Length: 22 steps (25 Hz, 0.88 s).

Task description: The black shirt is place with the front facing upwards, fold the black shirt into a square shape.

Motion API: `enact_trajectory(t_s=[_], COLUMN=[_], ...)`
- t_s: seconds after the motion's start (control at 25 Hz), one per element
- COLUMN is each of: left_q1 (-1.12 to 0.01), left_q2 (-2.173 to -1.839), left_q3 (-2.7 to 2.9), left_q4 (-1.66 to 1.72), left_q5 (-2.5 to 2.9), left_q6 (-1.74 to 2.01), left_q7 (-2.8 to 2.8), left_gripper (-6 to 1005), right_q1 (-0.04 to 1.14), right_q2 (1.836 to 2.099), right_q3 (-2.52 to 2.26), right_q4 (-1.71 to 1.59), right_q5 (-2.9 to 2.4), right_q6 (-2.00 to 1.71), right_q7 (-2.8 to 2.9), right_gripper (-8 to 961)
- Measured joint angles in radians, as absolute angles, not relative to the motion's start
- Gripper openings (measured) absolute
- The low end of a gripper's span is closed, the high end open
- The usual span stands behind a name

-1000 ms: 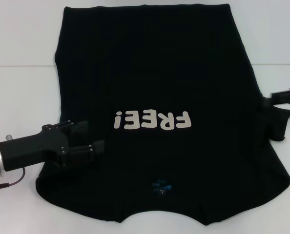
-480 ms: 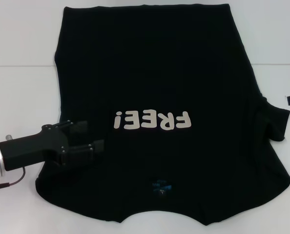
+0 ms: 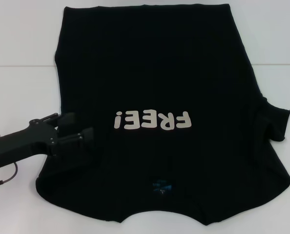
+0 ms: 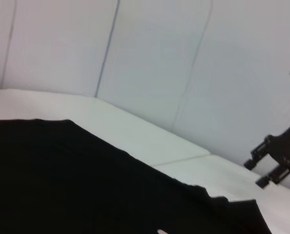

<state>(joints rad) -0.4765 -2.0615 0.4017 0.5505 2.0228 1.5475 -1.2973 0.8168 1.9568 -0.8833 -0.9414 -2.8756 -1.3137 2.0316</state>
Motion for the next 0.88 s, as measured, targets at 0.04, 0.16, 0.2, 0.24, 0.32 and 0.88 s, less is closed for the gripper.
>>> enact_trajectory(t_s=[0.04,0.16,0.2,0.24,0.32,0.88], left_q1=[-0.474,-0.468,-0.466,-0.464,-0.462,-0.448], left_q2=[-2.062,-2.062,-2.062,-2.062,-2.062,-2.060], left_q3=[0.397,0.387,0.382,0.375,0.371,0.370], left_q4=[0.548,0.541,0.540,0.537,0.529,0.514], left_q5=[2.020,2.017,2.017,2.015,2.014,2.013], left_q6=[1.548,1.548,1.548,1.547,1.542,1.535], left_q7=[-1.297,-1.297,-1.296,-1.296,-1.295,-1.295], left_gripper=[860,860,860,860,860,860], right_q1=[0.816,0.816,0.814,0.812,0.802,0.787], right_q2=[1.962,1.980,1.992,2.003,2.039,2.085], right_q3=[-0.905,-0.948,-0.962,-0.973,-0.999,-1.024], right_q4=[-0.953,-0.968,-0.981,-0.991,-1.012,-0.989], right_q5=[-2.876,-2.877,-2.881,-2.885,-2.918,-2.931], right_q6=[-1.319,-1.344,-1.348,-1.351,-1.345,-1.273], right_q7=[2.025,2.014,2.010,2.008,2.006,2.071], right_gripper=[703,703,703,703,704,704])
